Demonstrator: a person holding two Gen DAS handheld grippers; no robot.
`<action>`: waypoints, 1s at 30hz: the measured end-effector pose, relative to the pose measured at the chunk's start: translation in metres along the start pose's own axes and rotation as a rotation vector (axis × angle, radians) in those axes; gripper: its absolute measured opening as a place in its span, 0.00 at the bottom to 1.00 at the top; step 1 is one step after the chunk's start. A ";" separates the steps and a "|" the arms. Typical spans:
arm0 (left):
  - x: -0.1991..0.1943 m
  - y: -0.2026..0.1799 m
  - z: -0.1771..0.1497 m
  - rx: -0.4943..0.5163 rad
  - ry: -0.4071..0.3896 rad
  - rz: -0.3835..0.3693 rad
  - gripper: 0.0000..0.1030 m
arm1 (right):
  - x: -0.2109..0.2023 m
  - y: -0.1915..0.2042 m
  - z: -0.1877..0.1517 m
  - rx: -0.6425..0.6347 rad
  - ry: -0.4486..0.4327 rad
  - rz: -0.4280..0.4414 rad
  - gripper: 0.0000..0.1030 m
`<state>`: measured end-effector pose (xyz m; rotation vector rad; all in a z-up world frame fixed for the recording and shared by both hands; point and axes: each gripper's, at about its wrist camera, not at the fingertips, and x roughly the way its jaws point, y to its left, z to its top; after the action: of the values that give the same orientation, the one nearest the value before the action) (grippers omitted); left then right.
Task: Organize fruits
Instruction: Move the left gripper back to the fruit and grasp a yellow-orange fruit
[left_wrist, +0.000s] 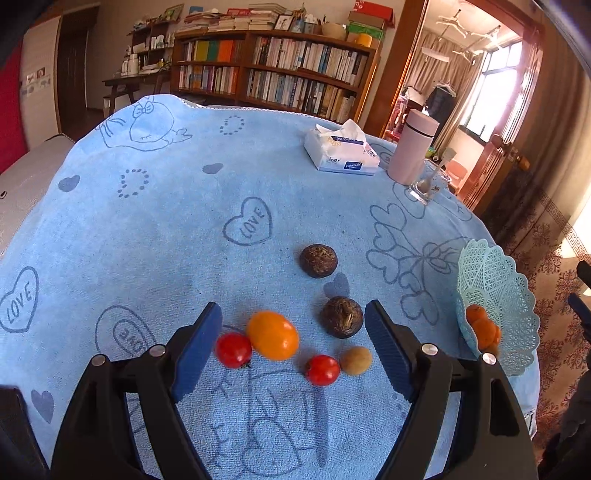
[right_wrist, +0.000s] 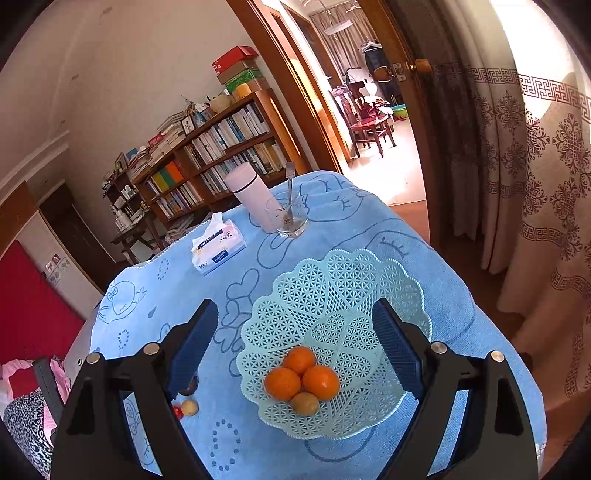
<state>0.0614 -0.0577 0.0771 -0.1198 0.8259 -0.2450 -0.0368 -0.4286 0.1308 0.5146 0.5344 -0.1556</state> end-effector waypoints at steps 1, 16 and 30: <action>0.002 0.003 -0.001 -0.005 0.005 0.006 0.77 | 0.000 0.000 0.000 -0.001 0.003 0.001 0.84; 0.046 0.005 -0.013 0.070 0.092 0.053 0.60 | 0.012 0.003 -0.004 -0.010 0.037 0.000 0.84; 0.065 -0.001 -0.015 0.197 0.145 0.065 0.53 | 0.021 0.004 -0.008 -0.017 0.062 -0.005 0.84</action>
<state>0.0923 -0.0753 0.0208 0.1110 0.9428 -0.2749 -0.0215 -0.4210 0.1154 0.5029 0.5975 -0.1401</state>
